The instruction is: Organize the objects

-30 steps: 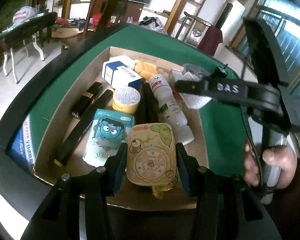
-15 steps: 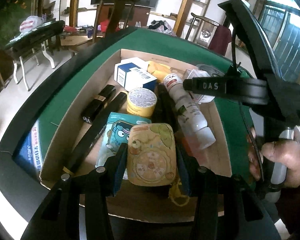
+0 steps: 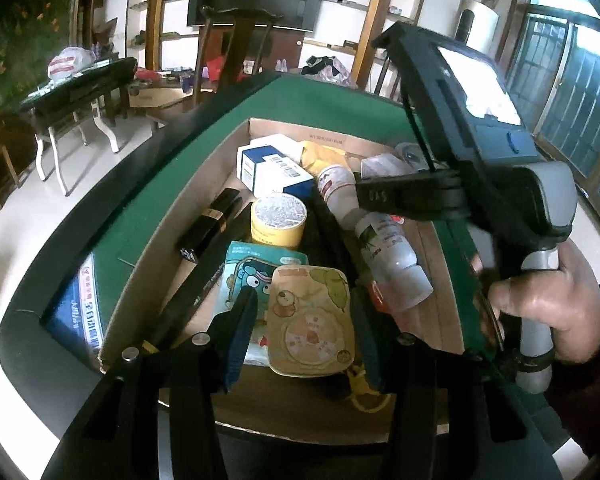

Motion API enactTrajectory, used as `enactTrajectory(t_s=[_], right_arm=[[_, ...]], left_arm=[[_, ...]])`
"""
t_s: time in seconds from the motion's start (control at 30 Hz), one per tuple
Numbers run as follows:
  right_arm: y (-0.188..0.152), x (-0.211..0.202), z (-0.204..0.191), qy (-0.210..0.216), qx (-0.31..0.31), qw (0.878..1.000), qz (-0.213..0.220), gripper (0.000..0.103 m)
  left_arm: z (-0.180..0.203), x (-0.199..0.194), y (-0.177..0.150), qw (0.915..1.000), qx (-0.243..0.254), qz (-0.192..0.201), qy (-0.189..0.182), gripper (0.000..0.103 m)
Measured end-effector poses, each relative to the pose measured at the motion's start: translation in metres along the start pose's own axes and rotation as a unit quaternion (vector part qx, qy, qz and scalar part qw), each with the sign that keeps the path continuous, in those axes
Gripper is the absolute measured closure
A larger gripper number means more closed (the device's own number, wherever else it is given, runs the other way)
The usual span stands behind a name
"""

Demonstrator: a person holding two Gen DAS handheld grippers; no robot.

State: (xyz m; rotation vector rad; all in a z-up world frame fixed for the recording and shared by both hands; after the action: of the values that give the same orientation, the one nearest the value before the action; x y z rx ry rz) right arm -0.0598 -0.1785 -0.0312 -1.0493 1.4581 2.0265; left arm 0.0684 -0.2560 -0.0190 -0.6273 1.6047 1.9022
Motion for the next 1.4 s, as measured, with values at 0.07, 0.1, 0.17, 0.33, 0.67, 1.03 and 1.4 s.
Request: enactTrajectory(t_s=[0.07, 0.1, 0.17, 0.33, 0.67, 1.03, 1.4], right_arm=[[-0.001, -0.002, 0.0, 0.01, 0.009, 1.0, -0.003, 0.067], [0.0, -0.004, -0.001, 0.016, 0.015, 1.0, -0.005, 0.067], [0.0, -0.007, 0.001, 0.033, 0.033, 0.999, -0.006, 0.067], [0.003, -0.024, 0.003, 0.058, 0.05, 0.997, 0.013, 0.065], [-0.001, -0.058, 0.0, 0.087, 0.052, 0.994, 0.044, 0.059], [-0.02, -0.073, 0.027, 0.099, 0.083, 0.99, 0.053, 0.059], [-0.045, -0.081, 0.061, 0.116, 0.136, 0.982, 0.06, 0.059]], left_arm=[[0.0, 0.0, 0.0, 1.0, 0.001, 0.0, 0.002, 0.06], [0.0, 0.0, 0.0, 1.0, 0.0, 0.001, 0.002, 0.06], [0.0, 0.0, 0.0, 1.0, 0.0, 0.001, 0.003, 0.06], [0.001, -0.001, 0.0, 1.0, 0.001, 0.001, 0.008, 0.06], [0.013, -0.014, 0.001, 0.9996, 0.018, 0.011, 0.017, 0.06], [0.026, -0.028, 0.002, 0.9986, 0.031, 0.023, 0.035, 0.043], [0.035, -0.049, 0.015, 0.9955, 0.028, 0.064, 0.064, 0.036]])
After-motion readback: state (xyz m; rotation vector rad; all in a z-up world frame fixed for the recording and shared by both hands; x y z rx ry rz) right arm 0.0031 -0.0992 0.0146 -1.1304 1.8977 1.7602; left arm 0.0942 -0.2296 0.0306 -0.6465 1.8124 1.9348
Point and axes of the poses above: each gripper's, at about its wrist camera, not at the fingertips, and x roughly the way its jaws point, z to its right, y to its top, the point moved 8 cm from there along x, roughly the way its jaws point, and after that the axes turned 4 degrees about z, right-handed, at the moved point
